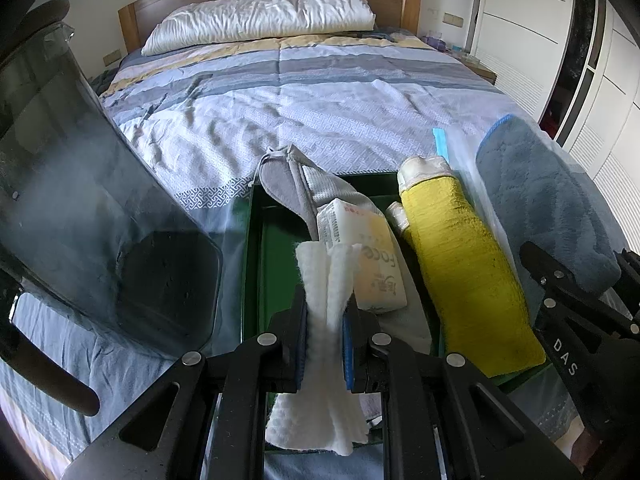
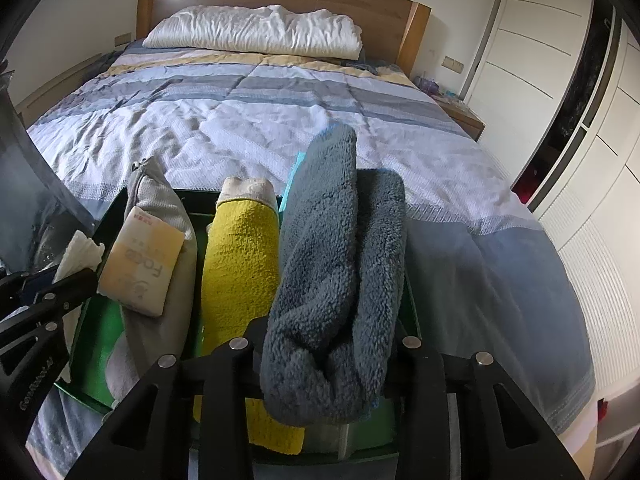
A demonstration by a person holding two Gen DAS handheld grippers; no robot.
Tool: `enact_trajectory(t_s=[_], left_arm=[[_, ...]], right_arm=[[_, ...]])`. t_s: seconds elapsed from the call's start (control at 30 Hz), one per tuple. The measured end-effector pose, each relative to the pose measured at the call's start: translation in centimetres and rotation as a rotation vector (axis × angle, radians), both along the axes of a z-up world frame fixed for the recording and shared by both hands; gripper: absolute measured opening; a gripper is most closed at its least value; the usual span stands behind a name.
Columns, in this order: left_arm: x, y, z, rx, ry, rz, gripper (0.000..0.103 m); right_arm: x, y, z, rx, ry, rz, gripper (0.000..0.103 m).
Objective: Organize soft objects
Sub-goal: 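Lower the grey fleece towel into the tray beside the yellow towel with the right tool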
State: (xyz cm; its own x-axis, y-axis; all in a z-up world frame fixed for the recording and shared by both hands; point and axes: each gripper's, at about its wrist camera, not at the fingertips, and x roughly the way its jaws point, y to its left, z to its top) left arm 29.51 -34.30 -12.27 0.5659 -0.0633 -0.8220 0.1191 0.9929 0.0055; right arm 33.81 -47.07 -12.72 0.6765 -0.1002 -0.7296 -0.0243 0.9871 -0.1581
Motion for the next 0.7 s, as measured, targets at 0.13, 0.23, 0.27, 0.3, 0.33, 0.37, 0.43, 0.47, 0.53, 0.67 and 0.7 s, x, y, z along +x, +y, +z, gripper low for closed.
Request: enact_trajectory(t_s=[0.13,0.23,0.27,0.3,0.33,0.37,0.43,0.47,0.53,0.67,0.7], left_arm=[[0.07,-0.02,-0.12,-0.002,0.002,-0.001,0.011],[0.05,-0.03,-0.19,-0.005,0.003,-0.001,0.011],[0.07,-0.04,-0.23,-0.004,0.002,-0.001,0.011],[0.03,-0.07,-0.25,-0.002,0.002,-0.002,0.011],[0.09,-0.07,-0.25,-0.005,0.004,-0.002,0.011],[0.09,-0.04,-0.28,-0.006,0.005,-0.002,0.011],[0.08,-0.03,-0.27,-0.007,0.004,-0.002,0.011],[0.07,-0.04,-0.27,-0.007,0.004,-0.002,0.011],[0.07,-0.04,-0.26,-0.006,0.005,-0.003,0.011],[0.06,-0.06,-0.25,-0.006,0.004,-0.004,0.011],[0.07,-0.04,-0.26,-0.006,0.005,-0.003,0.011]], right_arm=[[0.2,-0.17,-0.16,0.004,0.006,0.0,0.037],[0.33,-0.17,-0.26,0.003,0.011,0.002,0.038],[0.35,-0.19,-0.3,0.002,0.012,0.003,0.04],[0.36,-0.11,-0.34,0.001,0.013,0.003,0.041],[0.4,-0.08,-0.39,0.001,0.013,0.002,0.042],[0.42,-0.08,-0.41,0.001,0.014,0.002,0.045],[0.42,-0.11,-0.37,0.006,0.011,0.001,0.049],[0.37,-0.11,-0.31,0.007,0.008,0.001,0.052],[0.25,-0.05,-0.26,0.007,0.003,0.002,0.058],[0.04,-0.07,-0.1,0.013,-0.006,-0.002,0.069],[-0.03,-0.03,-0.07,0.014,-0.009,-0.003,0.074]])
